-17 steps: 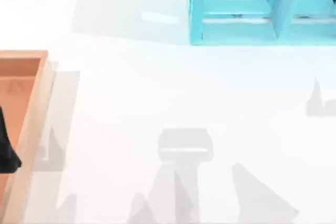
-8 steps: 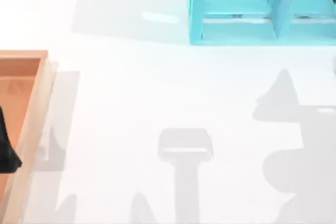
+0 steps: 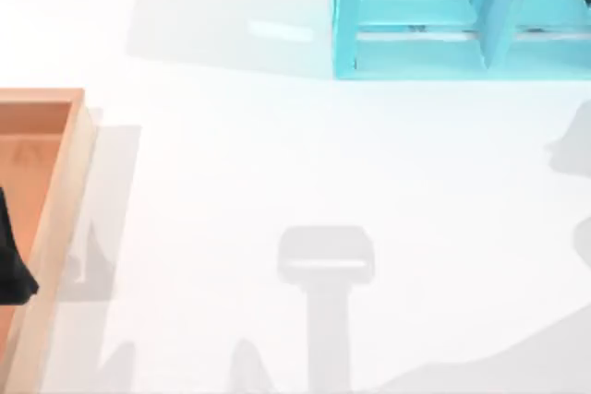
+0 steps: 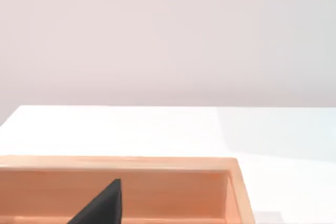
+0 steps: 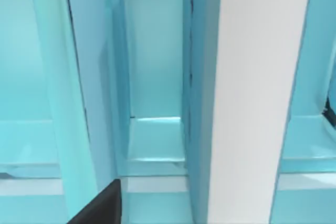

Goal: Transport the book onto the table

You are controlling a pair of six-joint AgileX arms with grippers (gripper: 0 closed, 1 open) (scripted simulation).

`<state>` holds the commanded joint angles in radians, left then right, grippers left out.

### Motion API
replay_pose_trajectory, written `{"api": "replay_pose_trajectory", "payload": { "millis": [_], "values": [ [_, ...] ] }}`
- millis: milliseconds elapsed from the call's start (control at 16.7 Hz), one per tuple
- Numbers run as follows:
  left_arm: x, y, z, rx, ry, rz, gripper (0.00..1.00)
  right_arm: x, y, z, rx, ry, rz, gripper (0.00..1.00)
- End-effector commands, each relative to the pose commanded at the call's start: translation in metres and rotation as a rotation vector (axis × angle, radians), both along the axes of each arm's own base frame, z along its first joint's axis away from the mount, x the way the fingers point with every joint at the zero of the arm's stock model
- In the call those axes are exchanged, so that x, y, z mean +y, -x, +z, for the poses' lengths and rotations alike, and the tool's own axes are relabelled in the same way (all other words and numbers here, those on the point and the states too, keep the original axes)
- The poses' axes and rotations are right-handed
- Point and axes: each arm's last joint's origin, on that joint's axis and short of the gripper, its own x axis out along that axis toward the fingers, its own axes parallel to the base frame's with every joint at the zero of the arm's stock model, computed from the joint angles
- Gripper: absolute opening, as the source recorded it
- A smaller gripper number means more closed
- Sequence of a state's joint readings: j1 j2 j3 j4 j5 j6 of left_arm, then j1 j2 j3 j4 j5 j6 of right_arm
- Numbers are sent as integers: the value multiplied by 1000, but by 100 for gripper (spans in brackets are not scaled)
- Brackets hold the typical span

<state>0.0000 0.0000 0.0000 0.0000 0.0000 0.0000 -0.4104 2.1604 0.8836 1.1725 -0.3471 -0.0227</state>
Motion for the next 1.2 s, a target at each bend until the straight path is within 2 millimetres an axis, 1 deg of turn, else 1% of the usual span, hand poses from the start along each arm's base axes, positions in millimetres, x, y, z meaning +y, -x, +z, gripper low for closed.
{"api": "replay_pose_trajectory", "payload": {
  "millis": [300, 420, 600, 960, 1080, 1200],
  "values": [
    [0, 0, 0, 0, 0, 0, 100, 2, 0, -1, 5, -2, 3, 100],
    [0, 0, 0, 0, 0, 0, 100, 1, -3, -1, 4, -1, 2, 100],
    [0, 0, 0, 0, 0, 0, 100, -2, -24, -3, 1, 0, 0, 100],
    [0, 0, 0, 0, 0, 0, 100, -5, -85, -9, -3, 0, 0, 100],
    [0, 0, 0, 0, 0, 0, 100, -4, -96, -10, -1, 0, 0, 100],
    [0, 0, 0, 0, 0, 0, 100, -4, -99, -10, 0, 0, 0, 100]
  ]
}}
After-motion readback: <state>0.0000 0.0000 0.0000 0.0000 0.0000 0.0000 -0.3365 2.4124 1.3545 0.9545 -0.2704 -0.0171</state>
